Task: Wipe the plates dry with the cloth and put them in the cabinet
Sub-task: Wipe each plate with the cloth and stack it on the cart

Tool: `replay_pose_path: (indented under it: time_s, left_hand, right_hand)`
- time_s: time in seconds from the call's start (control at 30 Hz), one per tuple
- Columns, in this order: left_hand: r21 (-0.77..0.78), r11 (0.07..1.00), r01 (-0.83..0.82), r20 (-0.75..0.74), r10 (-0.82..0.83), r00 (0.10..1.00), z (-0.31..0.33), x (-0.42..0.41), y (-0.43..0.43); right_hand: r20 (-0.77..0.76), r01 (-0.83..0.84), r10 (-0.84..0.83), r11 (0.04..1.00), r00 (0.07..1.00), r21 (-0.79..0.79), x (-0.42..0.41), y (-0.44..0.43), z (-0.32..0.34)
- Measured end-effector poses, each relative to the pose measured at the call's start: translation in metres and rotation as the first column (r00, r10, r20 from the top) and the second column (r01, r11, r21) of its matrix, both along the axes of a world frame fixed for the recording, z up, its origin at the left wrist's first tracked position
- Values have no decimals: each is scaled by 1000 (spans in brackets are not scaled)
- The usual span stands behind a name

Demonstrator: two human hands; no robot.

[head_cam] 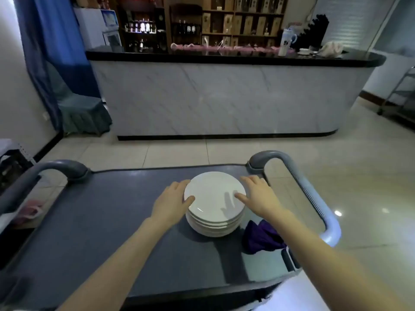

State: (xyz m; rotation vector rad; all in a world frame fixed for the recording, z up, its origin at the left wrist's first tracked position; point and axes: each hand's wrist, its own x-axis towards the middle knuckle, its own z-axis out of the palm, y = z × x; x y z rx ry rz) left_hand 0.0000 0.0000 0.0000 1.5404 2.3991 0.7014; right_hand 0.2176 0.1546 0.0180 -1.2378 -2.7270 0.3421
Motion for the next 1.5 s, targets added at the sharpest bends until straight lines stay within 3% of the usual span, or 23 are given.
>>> replay_pose_path:
  time_s: [0.23, 0.63, 0.97, 1.17, 1.37, 1.5]
  left_hand:
    - [-36, 999, -10, 129, 15, 991, -33, -19, 25]
    - [13, 995, -101, 302, 92, 949, -57, -15, 38]
    - [80, 969, -234, 334, 195, 922, -44, -10, 37]
    - [144, 944, -296, 373, 226, 900, -33, -11, 32]
    - [158, 929, -335, 386, 255, 887, -30, -11, 25]
    - [165, 917, -363, 391, 277, 878, -27, -10, 19]
  right_hand:
    - [1, 178, -180, 971, 984, -159, -22, 9, -39]
    - [-68, 284, -314, 917, 947, -279, -37, 15, -57]
    - [-278, 203, -322, 902, 905, -381, -37, 26, -51]
    - [-533, 46, -404, 826, 743, -562, -40, 28, -43]
    - [-571, -22, -587, 686, 574, -728, -44, 24, -46]
    - [-550, -59, -577, 655, 603, -753, -47, 20, -50]
